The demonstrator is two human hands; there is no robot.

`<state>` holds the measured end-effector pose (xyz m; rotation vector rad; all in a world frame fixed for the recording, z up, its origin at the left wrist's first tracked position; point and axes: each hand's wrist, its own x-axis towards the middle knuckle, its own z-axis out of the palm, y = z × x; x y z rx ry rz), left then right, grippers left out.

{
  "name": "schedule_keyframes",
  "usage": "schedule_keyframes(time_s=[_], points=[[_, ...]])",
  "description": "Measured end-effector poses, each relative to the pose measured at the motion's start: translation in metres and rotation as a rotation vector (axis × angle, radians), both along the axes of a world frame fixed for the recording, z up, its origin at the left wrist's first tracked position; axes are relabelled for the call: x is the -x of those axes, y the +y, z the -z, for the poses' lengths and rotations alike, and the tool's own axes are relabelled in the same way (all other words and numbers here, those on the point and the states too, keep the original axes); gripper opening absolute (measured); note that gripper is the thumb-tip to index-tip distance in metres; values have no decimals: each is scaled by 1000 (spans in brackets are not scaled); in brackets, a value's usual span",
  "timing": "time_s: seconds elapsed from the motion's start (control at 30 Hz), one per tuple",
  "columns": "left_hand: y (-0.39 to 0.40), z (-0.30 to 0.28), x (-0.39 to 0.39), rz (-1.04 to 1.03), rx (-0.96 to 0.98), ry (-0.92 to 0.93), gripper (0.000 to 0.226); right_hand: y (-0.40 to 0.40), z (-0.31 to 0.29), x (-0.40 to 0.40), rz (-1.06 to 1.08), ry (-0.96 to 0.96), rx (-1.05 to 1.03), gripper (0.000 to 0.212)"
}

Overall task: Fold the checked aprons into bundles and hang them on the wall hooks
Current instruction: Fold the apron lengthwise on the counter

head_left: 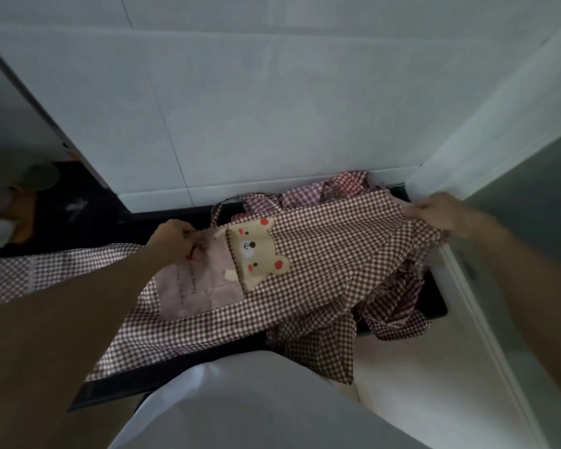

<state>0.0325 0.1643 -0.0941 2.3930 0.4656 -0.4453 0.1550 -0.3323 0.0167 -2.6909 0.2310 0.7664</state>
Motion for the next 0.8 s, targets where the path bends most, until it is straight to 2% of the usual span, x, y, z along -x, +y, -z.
schedule_keyframes(time_s=[0.07, 0.13, 0.17, 0.23, 0.3, 0.33, 0.4, 0.5, 0.6, 0.67, 0.8], points=[[-3, 0, -1, 15, -9, 11, 21, 8, 0, -7, -25, -299, 120, 63], [-4, 0, 0, 5, -23, 23, 23, 18, 8, -10, -15, -478, 63, 59], [-3, 1, 0, -8, -36, 23, 24, 22, 11, -11, 13, -467, -4, 60], [-1, 1, 1, -50, -70, 17, 27, 24, 15, -11, 45, -297, -112, 76], [1, 0, 1, -94, -92, 12, 28, 18, 14, -6, -24, -70, -71, 97], [3, -1, 1, -115, -96, 5, 29, 13, 12, -1, -84, 29, -36, 101], [4, -1, 0, -153, -102, -17, 29, 2, 13, 9, -153, 162, -10, 87], [1, -2, -2, -185, -135, -50, 22, -12, 22, 18, -74, 91, -151, 63], [-1, -5, -3, -188, -182, -26, 14, -28, 34, 17, 235, -63, -531, 78], [0, -6, -5, -187, -198, -1, 10, -33, 35, 16, 413, -98, -775, 91], [0, -8, -12, -163, -215, 15, 18, -28, 22, 16, 522, -141, -944, 106]])
